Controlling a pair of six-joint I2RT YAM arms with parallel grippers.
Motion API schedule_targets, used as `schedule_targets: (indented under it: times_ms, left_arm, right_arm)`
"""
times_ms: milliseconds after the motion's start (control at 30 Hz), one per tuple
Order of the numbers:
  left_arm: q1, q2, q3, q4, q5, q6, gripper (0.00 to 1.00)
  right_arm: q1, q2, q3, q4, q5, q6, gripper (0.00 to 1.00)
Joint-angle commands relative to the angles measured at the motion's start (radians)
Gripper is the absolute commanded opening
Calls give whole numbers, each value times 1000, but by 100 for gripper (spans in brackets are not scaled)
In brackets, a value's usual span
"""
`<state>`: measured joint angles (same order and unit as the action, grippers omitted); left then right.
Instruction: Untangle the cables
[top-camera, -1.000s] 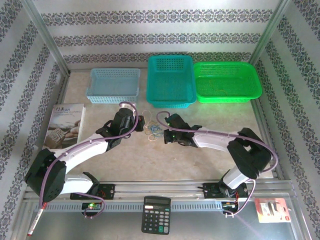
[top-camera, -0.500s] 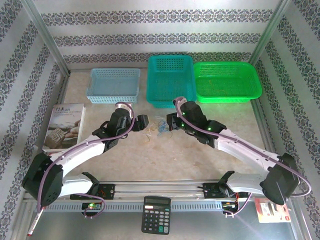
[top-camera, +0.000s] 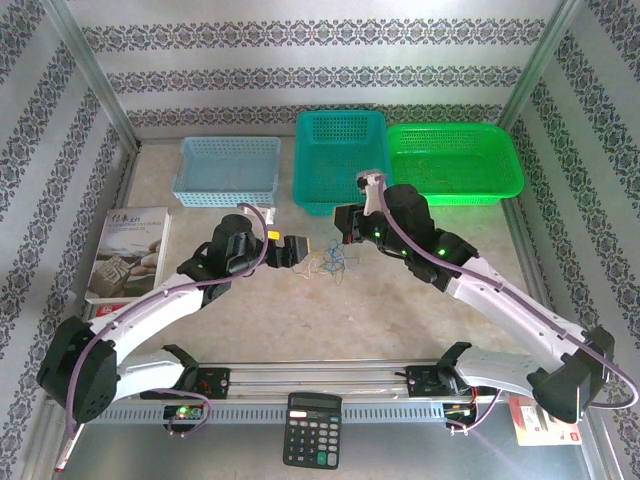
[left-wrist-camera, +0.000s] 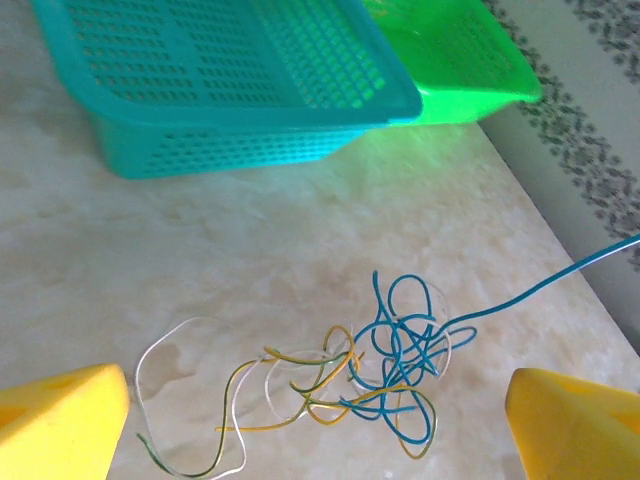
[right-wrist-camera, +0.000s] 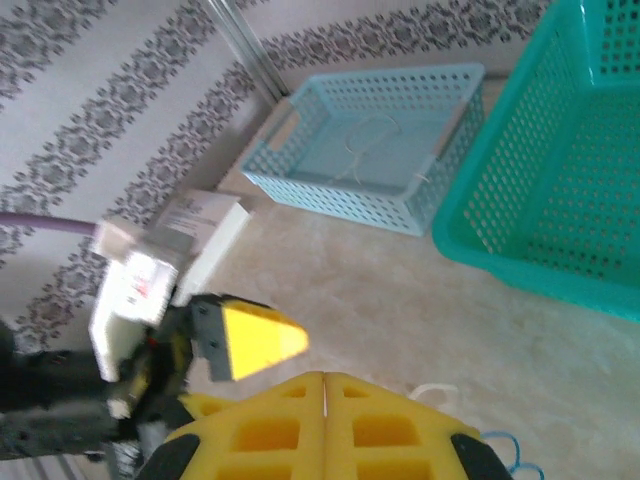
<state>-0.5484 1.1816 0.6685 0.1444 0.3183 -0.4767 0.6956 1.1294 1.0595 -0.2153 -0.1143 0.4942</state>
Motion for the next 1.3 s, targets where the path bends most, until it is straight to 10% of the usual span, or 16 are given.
schedule_targets:
  times_ms: [0, 700, 1033, 1267]
  left_arm:
    - [5, 19, 31, 97, 132, 36, 97]
    - [-101, 245, 141, 252, 114, 46, 95]
    - [-105, 403, 77, 364, 91, 10, 47]
    - [-107, 445, -20, 419, 107, -19, 41]
  right_arm:
    - [-11, -26, 58, 14, -32, 14, 0]
    - [29, -33, 74, 71, -43, 75, 0]
    - [-1, -35, 145, 139, -84, 124, 0]
    - [-107, -31, 228, 195, -120, 169, 0]
